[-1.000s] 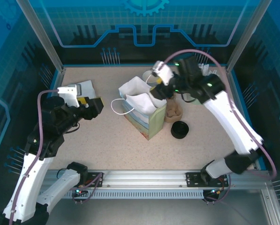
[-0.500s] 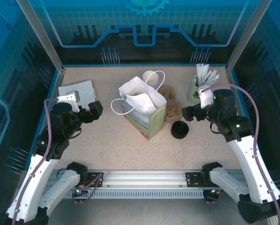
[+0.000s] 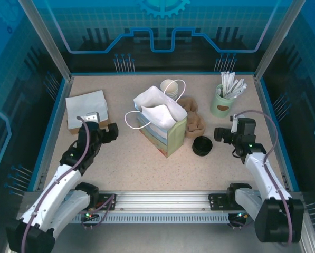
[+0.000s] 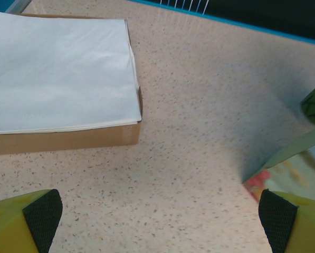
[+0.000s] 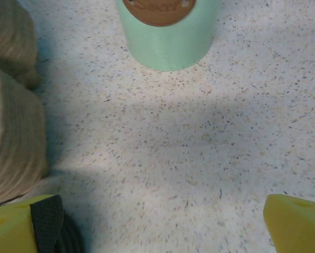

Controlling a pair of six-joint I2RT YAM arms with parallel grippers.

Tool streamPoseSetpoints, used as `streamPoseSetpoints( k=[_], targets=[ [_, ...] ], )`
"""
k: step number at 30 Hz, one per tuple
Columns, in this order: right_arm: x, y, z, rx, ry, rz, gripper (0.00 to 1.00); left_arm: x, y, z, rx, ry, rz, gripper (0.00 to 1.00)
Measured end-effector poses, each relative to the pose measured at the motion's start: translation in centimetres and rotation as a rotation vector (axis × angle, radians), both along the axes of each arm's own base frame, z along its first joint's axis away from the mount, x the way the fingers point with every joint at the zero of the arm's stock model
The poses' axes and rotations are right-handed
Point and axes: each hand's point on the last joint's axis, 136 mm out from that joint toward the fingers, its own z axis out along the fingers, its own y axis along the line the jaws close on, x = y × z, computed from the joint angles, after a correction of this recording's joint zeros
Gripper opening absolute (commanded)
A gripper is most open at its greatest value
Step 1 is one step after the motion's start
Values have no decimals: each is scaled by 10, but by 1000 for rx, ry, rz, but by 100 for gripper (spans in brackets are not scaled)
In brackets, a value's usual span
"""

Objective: Pack the takeout coffee

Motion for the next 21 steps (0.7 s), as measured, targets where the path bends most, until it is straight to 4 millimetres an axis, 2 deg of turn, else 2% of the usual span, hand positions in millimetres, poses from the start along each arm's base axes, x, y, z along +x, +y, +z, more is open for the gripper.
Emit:
streamPoseSetpoints(
  k=[2,9,13,18,21],
  targets=[
    [7,-2,-11,2,-21,-14,100,4,2,-15,32,26,-4,99],
    [43,0,-29,1,-112,5,100,17,12,-48,90,31,-6,99],
    [63,7,-26,-12,-181,44,100,21,27,-65,90,11,27,99],
    [84,19,-18,-46,-303,105,100,30,38,-74,91,-6,40,99],
    [83,21,-35,-56,-292,117,100,37,34,-76,94,-16,14,99]
  ],
)
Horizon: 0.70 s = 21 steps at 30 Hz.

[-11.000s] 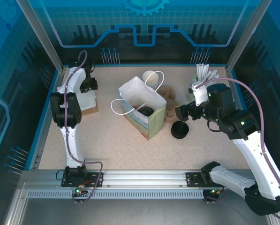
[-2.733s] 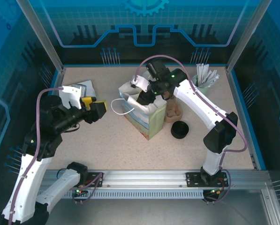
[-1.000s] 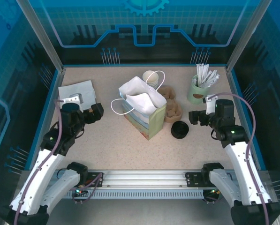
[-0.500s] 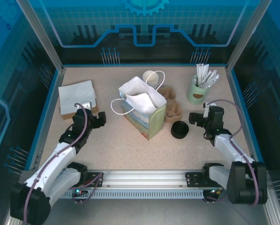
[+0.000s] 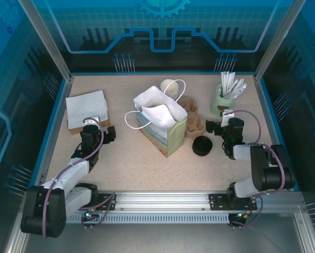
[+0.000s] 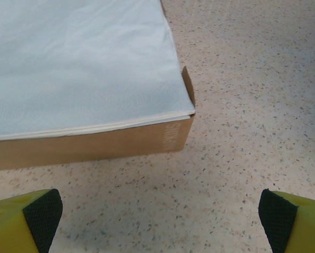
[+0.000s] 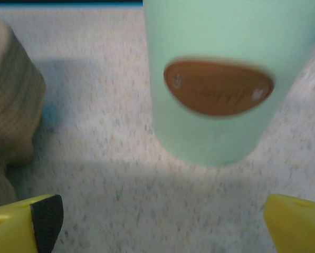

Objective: Pack the takeout coffee

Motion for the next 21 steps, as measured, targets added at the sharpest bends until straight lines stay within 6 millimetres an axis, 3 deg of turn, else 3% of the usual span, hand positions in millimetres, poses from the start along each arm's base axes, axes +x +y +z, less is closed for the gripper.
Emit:
streamPoseSetpoints(
  k=[9,21],
  targets=[
    [6,5,8,-42,-39,-3,100,22,-10,2,23,-60,-79,99],
    [8,3,11,-52,-52,-11,100,51,-31,-35,28,-69,-220,99]
  ],
)
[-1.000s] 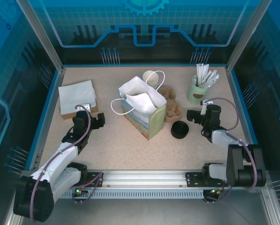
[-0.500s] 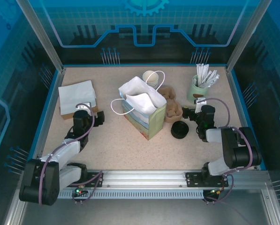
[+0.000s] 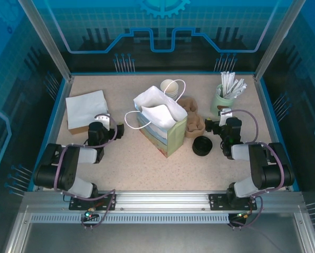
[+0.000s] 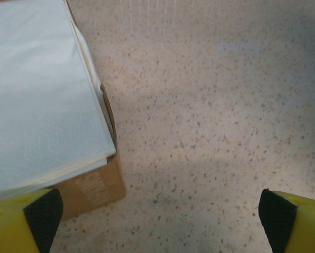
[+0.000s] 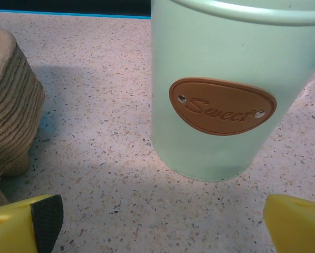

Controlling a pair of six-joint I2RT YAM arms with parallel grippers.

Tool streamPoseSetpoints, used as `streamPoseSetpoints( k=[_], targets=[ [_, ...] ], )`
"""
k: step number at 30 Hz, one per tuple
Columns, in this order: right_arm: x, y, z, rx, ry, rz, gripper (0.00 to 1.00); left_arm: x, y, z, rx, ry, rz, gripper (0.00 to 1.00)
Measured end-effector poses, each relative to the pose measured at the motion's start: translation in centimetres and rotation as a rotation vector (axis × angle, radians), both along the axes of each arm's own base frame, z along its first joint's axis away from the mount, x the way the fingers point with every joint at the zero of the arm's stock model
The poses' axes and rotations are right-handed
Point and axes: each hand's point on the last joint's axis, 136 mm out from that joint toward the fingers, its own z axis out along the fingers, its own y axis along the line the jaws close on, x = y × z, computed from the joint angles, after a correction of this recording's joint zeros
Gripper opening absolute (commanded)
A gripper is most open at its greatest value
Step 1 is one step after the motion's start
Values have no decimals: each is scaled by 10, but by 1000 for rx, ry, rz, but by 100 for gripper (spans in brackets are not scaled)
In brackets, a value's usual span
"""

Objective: Pack the takeout coffee

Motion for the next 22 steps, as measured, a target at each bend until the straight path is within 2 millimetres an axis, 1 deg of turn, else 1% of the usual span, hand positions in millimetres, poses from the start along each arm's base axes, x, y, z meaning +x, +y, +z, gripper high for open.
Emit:
streamPoseSetpoints(
  k=[3,7,9,22],
  targets=[
    [0,0,0,-7,0,-3,100,4,1,1,-1,-3,6,99],
    [0,2,0,-13,-1,1,100,18,13,16,-22,-35,43,99],
    [0,2,0,-16,-1,2,100,20,17,19,-29,-44,57,99],
    [0,2,1,-32,-2,-4,100,20,18,18,-34,-42,60,99]
  ],
)
